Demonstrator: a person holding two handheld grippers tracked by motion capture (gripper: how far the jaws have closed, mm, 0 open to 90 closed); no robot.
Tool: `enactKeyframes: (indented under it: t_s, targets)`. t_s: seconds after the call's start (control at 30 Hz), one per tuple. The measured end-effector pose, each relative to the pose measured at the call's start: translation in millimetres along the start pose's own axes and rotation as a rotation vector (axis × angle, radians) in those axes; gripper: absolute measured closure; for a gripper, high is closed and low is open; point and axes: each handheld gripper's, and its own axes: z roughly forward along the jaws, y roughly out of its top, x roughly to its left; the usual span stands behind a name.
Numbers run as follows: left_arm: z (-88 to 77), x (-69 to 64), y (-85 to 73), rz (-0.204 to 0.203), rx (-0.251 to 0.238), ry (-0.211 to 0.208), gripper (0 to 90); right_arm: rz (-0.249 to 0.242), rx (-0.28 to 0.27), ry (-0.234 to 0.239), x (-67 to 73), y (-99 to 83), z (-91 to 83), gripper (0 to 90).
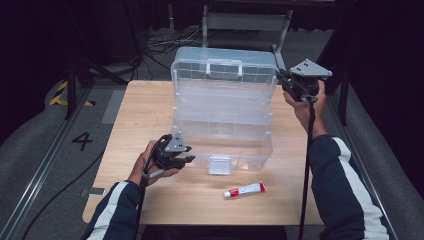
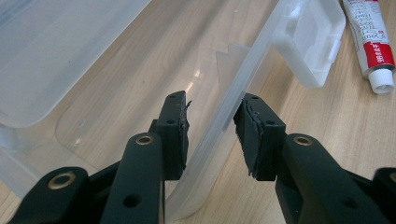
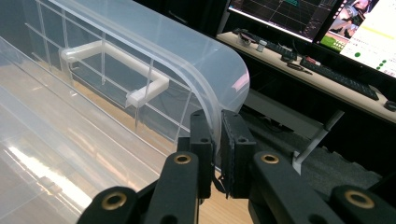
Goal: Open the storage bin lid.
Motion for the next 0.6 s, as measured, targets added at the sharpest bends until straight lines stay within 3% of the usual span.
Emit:
enactKeyframes:
  t_s: [0.6]
  targets:
    - [0.7, 2.2, -0.9, 0.007, -0.008, -0.02, 65.4, 0.054, 0.046, 0.012, -11.1, 7.3, 18.9, 84.8]
